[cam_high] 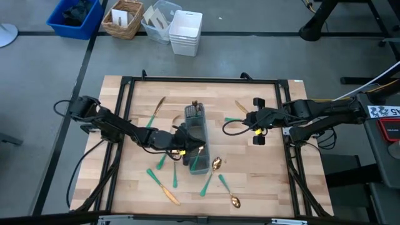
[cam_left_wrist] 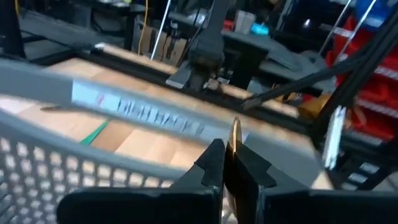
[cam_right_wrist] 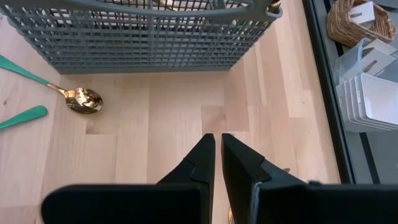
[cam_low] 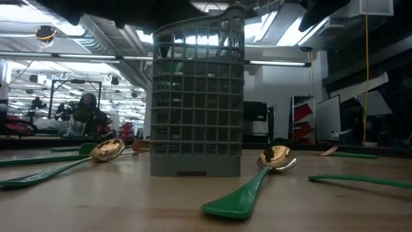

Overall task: Sort silverware
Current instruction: Put the green spoon into the utensil rack

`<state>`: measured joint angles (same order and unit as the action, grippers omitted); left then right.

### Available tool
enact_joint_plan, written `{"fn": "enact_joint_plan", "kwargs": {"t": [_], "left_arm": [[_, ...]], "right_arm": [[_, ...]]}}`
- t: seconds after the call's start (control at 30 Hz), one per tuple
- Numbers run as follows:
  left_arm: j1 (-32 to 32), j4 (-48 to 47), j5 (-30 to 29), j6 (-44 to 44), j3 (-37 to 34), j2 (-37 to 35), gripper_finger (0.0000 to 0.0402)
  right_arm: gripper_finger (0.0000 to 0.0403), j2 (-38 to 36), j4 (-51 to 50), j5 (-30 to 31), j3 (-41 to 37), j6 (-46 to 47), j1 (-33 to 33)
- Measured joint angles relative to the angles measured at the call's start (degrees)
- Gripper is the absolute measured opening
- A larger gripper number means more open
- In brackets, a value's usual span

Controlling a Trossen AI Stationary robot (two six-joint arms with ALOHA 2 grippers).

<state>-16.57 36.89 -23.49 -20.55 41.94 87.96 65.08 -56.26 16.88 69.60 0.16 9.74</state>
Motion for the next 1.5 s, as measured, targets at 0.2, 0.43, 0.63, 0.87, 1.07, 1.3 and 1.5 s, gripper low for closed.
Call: {"fn": "enact_joint_plan", "kwargs": {"t": [0.2, 0.43, 0.63, 0.87, 1.07, 1.3, 1.5], "left_arm": [[-0.2, 3.5, -0.1, 1.6, 0.1, -0.6, 0.0004], [-0.1, 7.3, -1.1, 9.5, 0.1, -2.5, 0.0004], [0.1, 7.2, -1.7, 16.7, 0.1, -6.8, 0.0003], [0.2, 6.5, -6.4, 30.2, 0.0, -7.9, 0.0003], [0.2, 3.8, -6.3, 31.5, -0.2, -5.3, 0.0004], [0.2, 4.2, -6.4, 27.8, -0.2, -0.6, 0.001], [0.0, 3.0, -6.2, 24.0, -0.2, 1.2, 0.0018]], "right_arm": [[0.0033, 0.0, 0.0, 0.0, 0.0, 0.0, 0.0], [0.0033, 0.0, -0.1, -0.9, 0.0, 0.0, 0.0], [0.0033, 0.0, -0.1, -5.1, 0.0, 0.0, 0.0], [0.0033, 0.0, 3.9, -8.0, -1.9, 2.3, 0.0], [0.0033, 0.3, 17.0, -16.2, -11.4, 6.2, 0.0], [0.0033, 1.1, 33.9, -17.6, -22.5, 12.2, 0.0], [0.0033, 2.7, 40.2, -17.9, -26.8, 15.2, 0.0]]}}
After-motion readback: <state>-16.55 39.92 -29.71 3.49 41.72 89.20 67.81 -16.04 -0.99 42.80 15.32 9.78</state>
